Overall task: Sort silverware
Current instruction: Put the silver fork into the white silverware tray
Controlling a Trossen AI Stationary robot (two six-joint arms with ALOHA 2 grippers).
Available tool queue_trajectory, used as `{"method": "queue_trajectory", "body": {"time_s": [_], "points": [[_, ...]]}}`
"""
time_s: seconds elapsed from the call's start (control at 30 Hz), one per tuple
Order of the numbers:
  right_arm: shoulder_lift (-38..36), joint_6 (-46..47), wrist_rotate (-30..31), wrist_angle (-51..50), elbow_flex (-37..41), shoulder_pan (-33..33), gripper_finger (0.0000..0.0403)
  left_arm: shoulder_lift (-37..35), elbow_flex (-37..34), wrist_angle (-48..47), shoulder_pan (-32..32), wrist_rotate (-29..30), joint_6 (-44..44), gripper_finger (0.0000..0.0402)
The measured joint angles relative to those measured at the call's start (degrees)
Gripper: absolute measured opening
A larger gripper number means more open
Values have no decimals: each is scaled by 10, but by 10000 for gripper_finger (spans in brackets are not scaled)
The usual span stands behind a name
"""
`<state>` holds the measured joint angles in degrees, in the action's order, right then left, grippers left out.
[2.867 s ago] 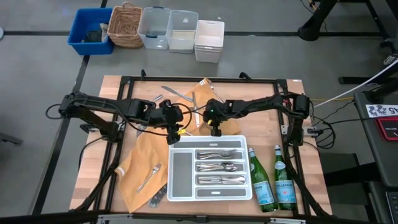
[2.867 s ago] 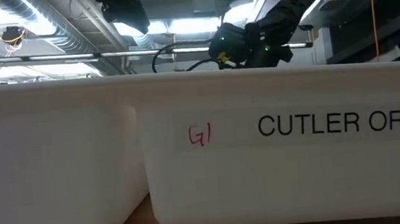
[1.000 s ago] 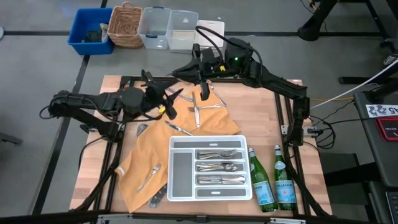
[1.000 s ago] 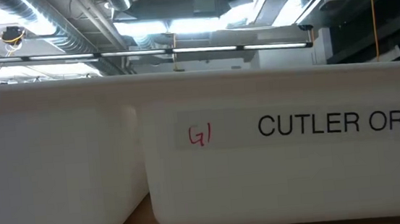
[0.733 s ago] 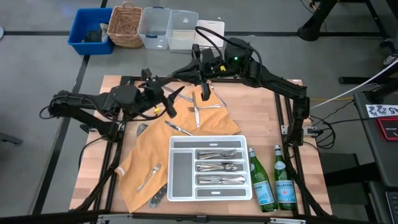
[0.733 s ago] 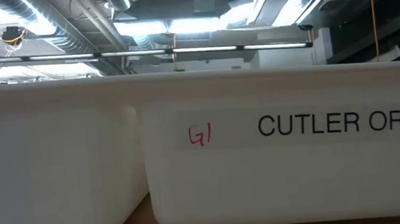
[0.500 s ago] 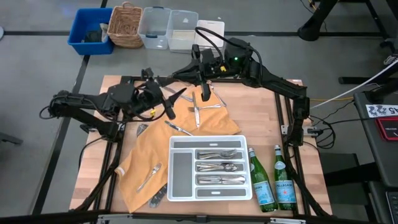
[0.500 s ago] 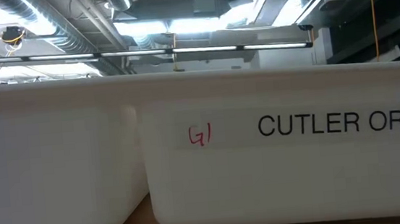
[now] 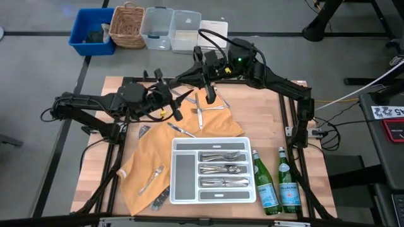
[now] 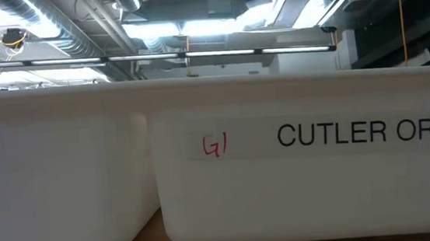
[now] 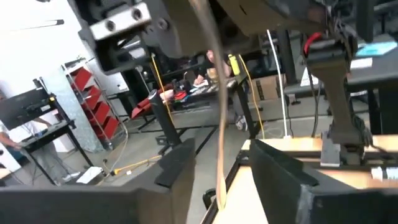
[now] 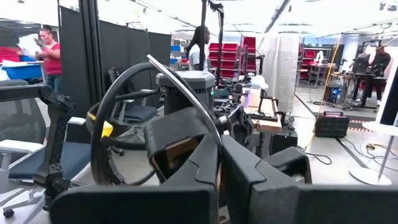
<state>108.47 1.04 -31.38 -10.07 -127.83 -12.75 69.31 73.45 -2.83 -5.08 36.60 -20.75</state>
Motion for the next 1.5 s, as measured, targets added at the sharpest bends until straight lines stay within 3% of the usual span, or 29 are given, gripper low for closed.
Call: {"method": "queue_trajectory", "body": {"time_s": [0.33, 1.1, 1.5], "points": [[0, -1, -8, -1, 1, 0, 14, 4, 0, 0, 0, 0, -9, 8], [1, 0, -3, -17, 1, 0, 18, 3, 1, -41, -2, 0, 27, 1], [0, 2, 23, -37, 0, 0, 113, 4, 0, -49, -2, 2, 26, 0]]}}
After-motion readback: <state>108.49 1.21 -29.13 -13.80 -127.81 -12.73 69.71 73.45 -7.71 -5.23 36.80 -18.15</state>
